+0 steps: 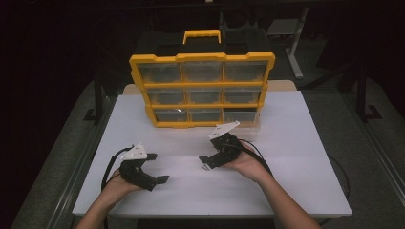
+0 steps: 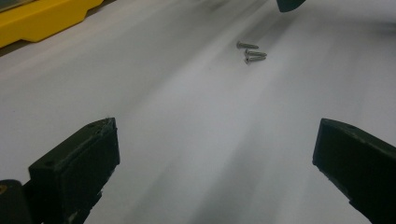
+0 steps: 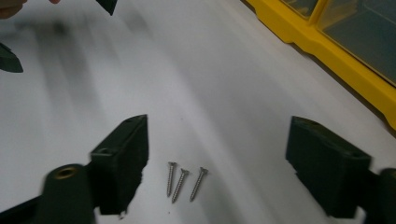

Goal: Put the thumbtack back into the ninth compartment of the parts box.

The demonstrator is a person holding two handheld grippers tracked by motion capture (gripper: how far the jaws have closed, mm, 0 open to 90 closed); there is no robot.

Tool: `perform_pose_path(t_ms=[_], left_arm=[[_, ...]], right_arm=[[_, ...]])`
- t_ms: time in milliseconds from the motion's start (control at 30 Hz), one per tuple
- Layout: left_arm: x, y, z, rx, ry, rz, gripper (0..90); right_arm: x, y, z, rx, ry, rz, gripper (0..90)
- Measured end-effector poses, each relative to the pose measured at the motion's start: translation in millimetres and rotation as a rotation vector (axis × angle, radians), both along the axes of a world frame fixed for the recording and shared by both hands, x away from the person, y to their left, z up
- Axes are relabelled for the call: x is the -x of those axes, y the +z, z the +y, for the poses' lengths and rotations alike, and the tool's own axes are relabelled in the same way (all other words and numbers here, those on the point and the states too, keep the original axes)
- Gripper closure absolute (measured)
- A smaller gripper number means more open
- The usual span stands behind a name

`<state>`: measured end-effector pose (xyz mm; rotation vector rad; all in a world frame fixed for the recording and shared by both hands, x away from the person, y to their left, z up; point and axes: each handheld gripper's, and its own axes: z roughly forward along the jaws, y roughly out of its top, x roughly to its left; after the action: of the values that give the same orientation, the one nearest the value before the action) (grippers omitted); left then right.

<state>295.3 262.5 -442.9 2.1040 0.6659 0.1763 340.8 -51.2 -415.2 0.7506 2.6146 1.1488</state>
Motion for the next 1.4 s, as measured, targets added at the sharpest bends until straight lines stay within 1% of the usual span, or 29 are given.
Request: perform_pose_path(t_ms=[100, 300, 433, 600, 700, 833, 900, 1067, 1100, 1267, 1400], left_arm=[[0.1, -0.1, -0.3, -0.003, -0.001, 0.001, 0.4], [0.5, -0.2, -0.9, -0.002, -0.004, 0.003, 0.4], [0.4, -0.4, -1.1, -0.004, -0.006, 0.003, 0.4], [0.6, -0.5, -1.3, -0.004, -0.006, 0.005, 0.4], [0.7, -0.6, -1.7, -0.006, -0.009, 0.004, 0.4], [0.7, -0.6, -2.0, -0.005, -0.01, 0.005, 0.4], [0.7, -0.8, -2.2, -0.007, -0.011, 0.005, 0.4], [0.9, -0.9, -2.2, -0.008, -0.012, 0.005, 0.4], [0.9, -0.9, -2.2, -0.007, -0.013, 0.006, 0.4], [1.1, -0.7, -2.1, -0.008, -0.012, 0.004, 0.4], [1.4, -0.5, -2.5, -0.01, -0.012, 0.004, 0.4]], right_arm=[[2.0, 0.6, 1.0, 0.007, 0.006, 0.001, 34.3], [2.5, -2.0, 3.0, 0.041, -0.003, 0.044, 49.5], [1.8, -5.6, 5.3, 0.071, 0.0, 0.061, 59.2], [0.9, -10.3, 8.7, 0.092, 0.0, 0.083, 65.1], [-0.1, -13.2, 10.6, 0.106, 0.004, 0.094, 70.8], [-0.5, -16.3, 12.6, 0.115, 0.0, 0.102, 73.5], [-1.1, -19.2, 14.7, 0.129, 0.002, 0.109, 74.5], [-2.4, -23.7, 16.8, 0.147, -0.003, 0.107, 76.7], [-2.4, -24.1, 17.0, 0.149, -0.004, 0.113, 77.6], [-3.6, -27.3, 17.4, 0.161, -0.01, 0.115, 79.8], [-3.8, -29.3, 17.6, 0.173, -0.004, 0.12, 81.5]])
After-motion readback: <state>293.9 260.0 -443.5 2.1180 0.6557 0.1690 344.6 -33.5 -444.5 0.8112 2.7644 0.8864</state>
